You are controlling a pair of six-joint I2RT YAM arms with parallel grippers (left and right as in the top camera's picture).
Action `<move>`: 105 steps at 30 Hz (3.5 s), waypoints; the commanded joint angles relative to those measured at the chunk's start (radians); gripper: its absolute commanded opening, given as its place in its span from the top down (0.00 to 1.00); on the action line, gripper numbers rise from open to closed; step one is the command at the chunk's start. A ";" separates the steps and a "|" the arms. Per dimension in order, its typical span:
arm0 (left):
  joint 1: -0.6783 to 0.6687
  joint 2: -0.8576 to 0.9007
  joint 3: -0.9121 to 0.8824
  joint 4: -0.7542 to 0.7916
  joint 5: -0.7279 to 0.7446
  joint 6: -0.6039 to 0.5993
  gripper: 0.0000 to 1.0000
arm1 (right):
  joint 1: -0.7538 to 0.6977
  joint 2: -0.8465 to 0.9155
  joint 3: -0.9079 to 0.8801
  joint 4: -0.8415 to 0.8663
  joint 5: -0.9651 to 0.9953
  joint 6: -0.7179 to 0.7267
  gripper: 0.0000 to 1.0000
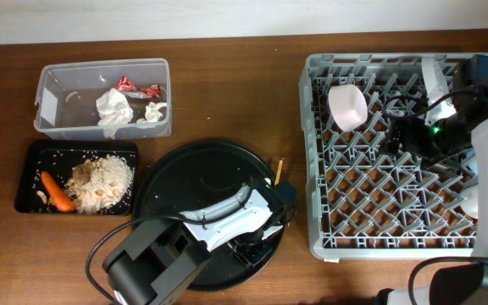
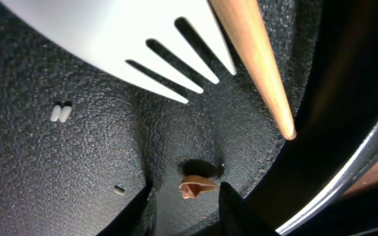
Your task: Sort waste into correct bins and load items into the dishwasher rack
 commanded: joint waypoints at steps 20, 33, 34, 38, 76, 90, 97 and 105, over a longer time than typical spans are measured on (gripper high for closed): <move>0.005 -0.070 0.056 0.083 -0.114 -0.014 0.47 | -0.002 -0.021 0.003 0.000 0.005 -0.012 0.06; 0.003 -0.069 -0.051 0.147 -0.072 -0.021 0.52 | -0.002 -0.021 0.003 -0.005 0.005 -0.012 0.06; 0.003 -0.069 -0.064 0.162 -0.068 -0.021 0.53 | -0.002 -0.021 0.003 -0.005 0.005 -0.012 0.06; 0.005 -0.074 -0.051 0.172 -0.063 -0.021 0.56 | -0.002 -0.021 0.003 -0.005 0.005 -0.012 0.06; 0.005 -0.098 -0.040 0.106 -0.107 -0.024 0.71 | -0.002 -0.021 0.003 -0.016 0.005 -0.012 0.06; 0.003 -0.110 -0.081 0.142 -0.051 -0.058 0.67 | -0.002 -0.021 0.003 -0.016 0.005 -0.012 0.06; 0.003 -0.110 -0.080 0.145 -0.050 -0.065 0.80 | -0.002 -0.021 0.003 -0.018 0.005 -0.012 0.06; 0.003 -0.111 -0.080 0.145 -0.051 -0.065 0.97 | -0.002 -0.021 0.003 -0.018 0.005 -0.012 0.06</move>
